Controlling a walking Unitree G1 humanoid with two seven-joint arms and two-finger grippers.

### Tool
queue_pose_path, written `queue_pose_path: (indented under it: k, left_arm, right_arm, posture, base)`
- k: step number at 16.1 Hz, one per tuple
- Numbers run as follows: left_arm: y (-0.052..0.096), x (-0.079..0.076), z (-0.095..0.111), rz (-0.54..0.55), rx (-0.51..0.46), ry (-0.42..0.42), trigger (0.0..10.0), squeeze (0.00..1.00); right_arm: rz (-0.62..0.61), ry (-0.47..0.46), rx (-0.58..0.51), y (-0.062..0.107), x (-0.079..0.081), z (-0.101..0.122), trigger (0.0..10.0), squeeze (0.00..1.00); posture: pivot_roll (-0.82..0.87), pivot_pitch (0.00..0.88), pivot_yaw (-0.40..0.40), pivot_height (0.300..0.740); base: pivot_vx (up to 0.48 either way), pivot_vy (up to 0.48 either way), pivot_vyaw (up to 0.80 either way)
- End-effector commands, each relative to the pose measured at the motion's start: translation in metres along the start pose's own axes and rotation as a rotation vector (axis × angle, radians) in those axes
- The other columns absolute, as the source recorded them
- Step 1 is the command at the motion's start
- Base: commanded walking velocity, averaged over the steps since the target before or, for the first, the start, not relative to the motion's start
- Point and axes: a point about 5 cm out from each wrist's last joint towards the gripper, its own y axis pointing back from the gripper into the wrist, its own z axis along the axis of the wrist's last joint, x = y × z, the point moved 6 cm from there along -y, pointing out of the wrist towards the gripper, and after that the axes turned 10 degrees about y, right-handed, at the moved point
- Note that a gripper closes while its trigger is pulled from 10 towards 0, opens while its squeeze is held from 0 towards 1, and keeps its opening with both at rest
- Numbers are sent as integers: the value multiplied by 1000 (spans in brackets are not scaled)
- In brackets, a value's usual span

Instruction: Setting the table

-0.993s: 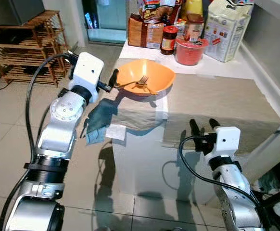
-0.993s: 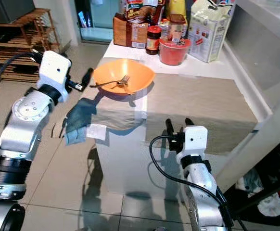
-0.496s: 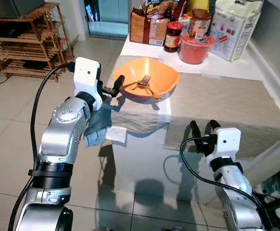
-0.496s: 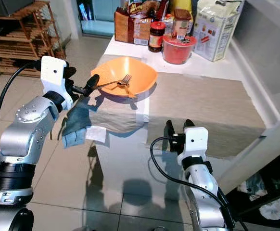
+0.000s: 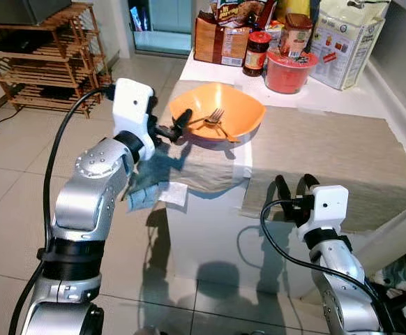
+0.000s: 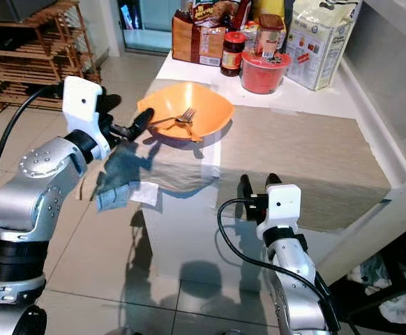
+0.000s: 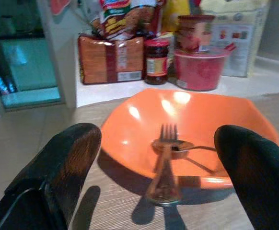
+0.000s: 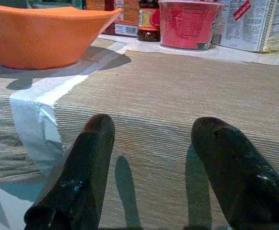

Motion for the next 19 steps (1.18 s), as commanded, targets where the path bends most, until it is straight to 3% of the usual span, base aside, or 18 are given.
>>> queue_pose_path:
  k: [1, 3, 8, 19]
  left_arm:
    - [2, -6, 1, -27, 10, -11, 10000, 0]
    - [4, -8, 0, -37, 18, -15, 10000, 0]
    - [6, -8, -24, -30, 82, -14, 10000, 0]
    - [-1, 0, -41, 6, 109, -21, 10000, 0]
  right_arm:
    - [6, 6, 24, 3, -1, -6, 10000, 0]
    - [6, 7, 27, 3, -1, -6, 10000, 0]
    - [13, 2, 24, 2, 1, -5, 10000, 0]
    - [-6, 5, 19, 9, -5, 0, 10000, 0]
  posture:
    - [30, 0, -23, 736]
    - [33, 0, -25, 736]
    - [33, 0, -24, 736]
    - [-4, 0, -8, 736]
  base:
    - [0, 0, 0]
    - [0, 0, 0]
    - [0, 0, 0]
    - [0, 0, 0]
